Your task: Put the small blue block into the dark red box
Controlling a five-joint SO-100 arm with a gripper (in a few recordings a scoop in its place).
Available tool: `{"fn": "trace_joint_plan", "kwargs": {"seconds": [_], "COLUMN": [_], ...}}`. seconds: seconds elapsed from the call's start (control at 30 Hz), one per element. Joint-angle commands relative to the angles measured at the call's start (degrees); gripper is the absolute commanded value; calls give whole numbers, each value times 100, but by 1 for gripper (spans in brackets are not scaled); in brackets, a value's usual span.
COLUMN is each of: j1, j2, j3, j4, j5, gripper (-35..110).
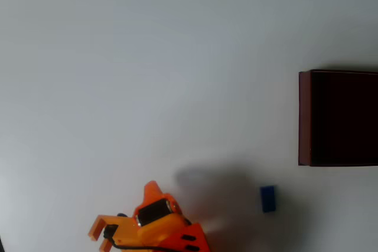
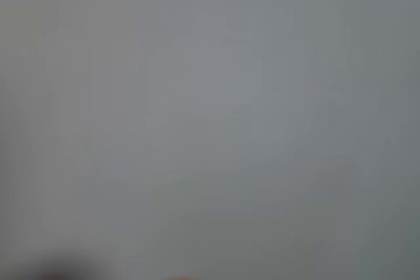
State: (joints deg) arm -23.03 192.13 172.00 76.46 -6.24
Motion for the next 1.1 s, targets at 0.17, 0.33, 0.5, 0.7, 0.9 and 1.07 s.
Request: {"fn": "trace_joint_plan", "kwargs": {"seconds": [0.17,0.33,0.5,0.7,0.9,1.07], "j1": [9,9,9,1020,1389,2426], "j2": [26,26,26,18,26,26], "j3": [18,18,18,35,-185,-747], "j4": [62,62,62,18,0,536], "j5": [-53,-44,-26,1907,3832,4553], "gripper": [0,0,0,0,3,16]}}
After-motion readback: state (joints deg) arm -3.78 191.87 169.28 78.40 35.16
